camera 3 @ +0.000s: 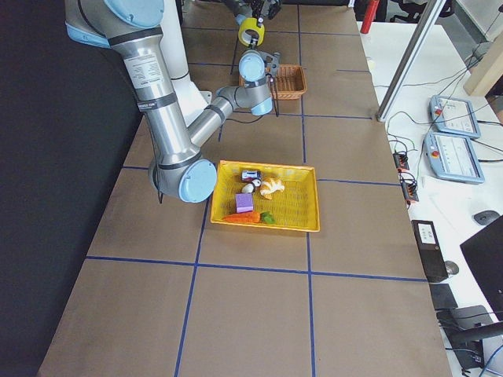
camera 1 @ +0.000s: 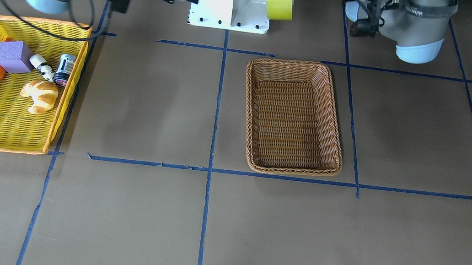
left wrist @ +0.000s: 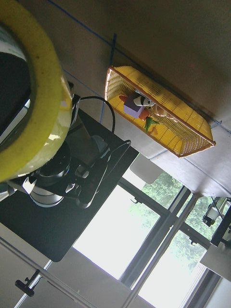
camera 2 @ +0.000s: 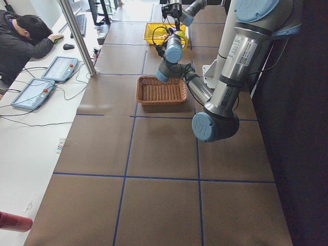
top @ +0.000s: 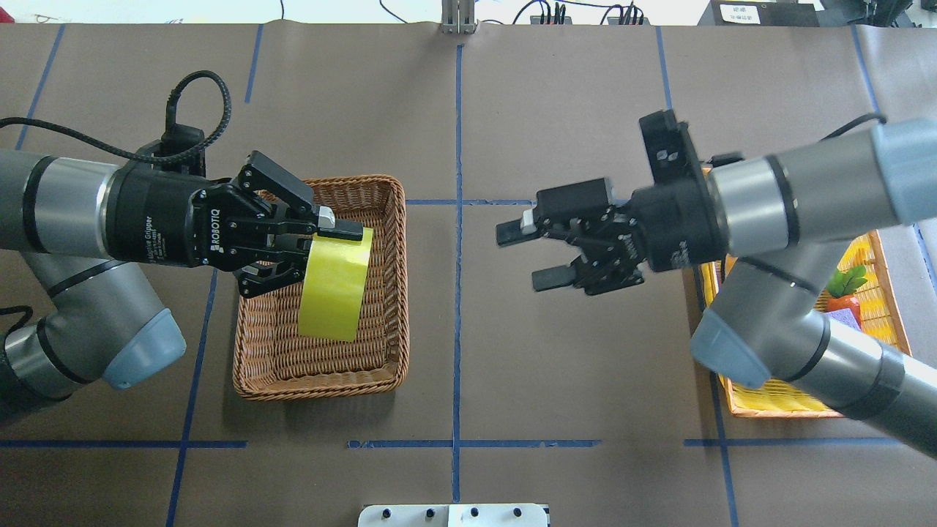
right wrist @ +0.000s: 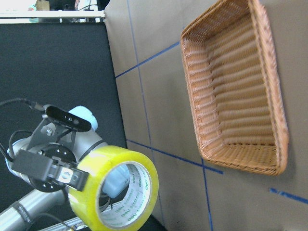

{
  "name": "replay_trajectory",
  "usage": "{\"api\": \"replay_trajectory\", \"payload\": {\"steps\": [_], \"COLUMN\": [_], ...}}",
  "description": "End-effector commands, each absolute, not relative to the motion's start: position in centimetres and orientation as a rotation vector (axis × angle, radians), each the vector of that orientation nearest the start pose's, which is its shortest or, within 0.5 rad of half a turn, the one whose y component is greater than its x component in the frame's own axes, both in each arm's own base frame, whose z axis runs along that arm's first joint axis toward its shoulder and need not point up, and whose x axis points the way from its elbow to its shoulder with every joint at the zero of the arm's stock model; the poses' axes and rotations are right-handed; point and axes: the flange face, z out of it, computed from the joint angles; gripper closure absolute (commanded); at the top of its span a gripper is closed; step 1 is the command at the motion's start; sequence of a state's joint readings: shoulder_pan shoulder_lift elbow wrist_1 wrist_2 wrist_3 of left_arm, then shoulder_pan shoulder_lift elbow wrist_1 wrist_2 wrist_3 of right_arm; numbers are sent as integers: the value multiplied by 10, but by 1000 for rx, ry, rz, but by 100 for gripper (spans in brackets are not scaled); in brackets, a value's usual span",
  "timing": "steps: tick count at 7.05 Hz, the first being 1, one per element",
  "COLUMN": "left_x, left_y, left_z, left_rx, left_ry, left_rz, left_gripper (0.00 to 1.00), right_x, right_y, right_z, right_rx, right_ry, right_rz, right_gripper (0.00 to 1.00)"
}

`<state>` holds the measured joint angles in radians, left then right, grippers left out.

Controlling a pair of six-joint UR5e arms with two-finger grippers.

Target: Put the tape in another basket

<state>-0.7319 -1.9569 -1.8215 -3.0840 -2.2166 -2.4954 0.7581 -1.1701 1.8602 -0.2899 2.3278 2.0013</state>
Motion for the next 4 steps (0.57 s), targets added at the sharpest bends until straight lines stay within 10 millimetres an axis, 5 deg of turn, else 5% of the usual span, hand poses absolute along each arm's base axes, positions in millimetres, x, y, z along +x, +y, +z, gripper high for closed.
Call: {"api": "replay_trajectory", "payload": {"steps": [1,4], "left_x": [338,371], "left_y": [-397,-414], "left_z": [211,228], "left_rx": [-425,-340], "left_ry": [1759,1510], "left_rz": [-263,-243], "left_gripper": [100,100], "right_x": [-252,-206], "right_y": [-448,-501], "right_z": [210,272], "right_rx": [-88,112], "right_ry": [-1693,-1411], "right_rz": [185,192], "right_gripper": [0,0]}}
